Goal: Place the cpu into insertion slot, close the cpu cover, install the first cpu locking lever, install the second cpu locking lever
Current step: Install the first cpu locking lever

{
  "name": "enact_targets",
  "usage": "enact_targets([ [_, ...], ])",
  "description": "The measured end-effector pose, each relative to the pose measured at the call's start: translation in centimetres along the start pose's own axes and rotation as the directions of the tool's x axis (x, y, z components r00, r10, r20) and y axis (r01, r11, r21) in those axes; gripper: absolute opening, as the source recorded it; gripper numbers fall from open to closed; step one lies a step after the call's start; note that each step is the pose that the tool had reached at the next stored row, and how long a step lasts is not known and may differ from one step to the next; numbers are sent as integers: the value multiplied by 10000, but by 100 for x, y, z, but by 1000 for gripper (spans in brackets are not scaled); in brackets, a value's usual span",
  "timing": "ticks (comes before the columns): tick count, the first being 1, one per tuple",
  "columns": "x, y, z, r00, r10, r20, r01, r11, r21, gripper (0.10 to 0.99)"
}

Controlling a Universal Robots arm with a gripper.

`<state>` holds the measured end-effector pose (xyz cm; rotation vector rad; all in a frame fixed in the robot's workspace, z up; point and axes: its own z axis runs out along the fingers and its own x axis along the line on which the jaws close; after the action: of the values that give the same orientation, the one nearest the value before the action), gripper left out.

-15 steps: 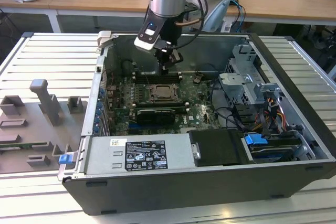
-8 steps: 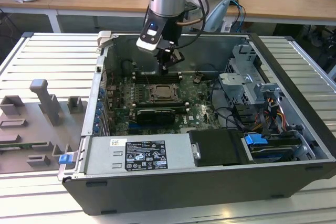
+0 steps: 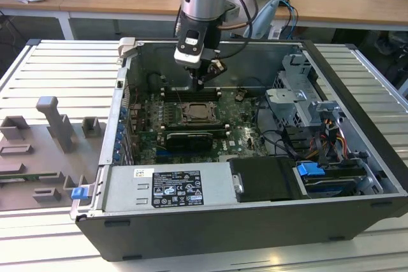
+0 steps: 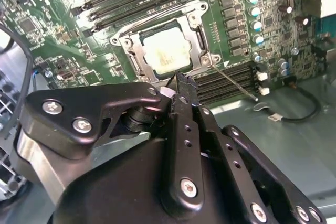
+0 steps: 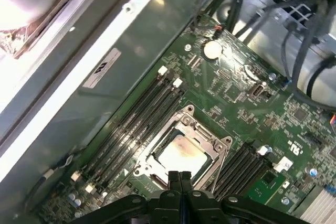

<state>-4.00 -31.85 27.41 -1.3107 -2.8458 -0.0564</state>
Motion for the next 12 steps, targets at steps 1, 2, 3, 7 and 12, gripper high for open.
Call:
enact_targets([
  [1,0,0,0,9998,-187,-6,187,9998,3,106],
  [2,0,0,0,9994,-333,-10,333,9994,6,106],
  [3,0,0,0,9990,-448,-13,448,9990,9,106],
  [7,0,0,0,9940,-1095,-34,1095,9940,22,106],
  [12,0,0,0,9850,-1727,-55,1727,9850,33,106],
])
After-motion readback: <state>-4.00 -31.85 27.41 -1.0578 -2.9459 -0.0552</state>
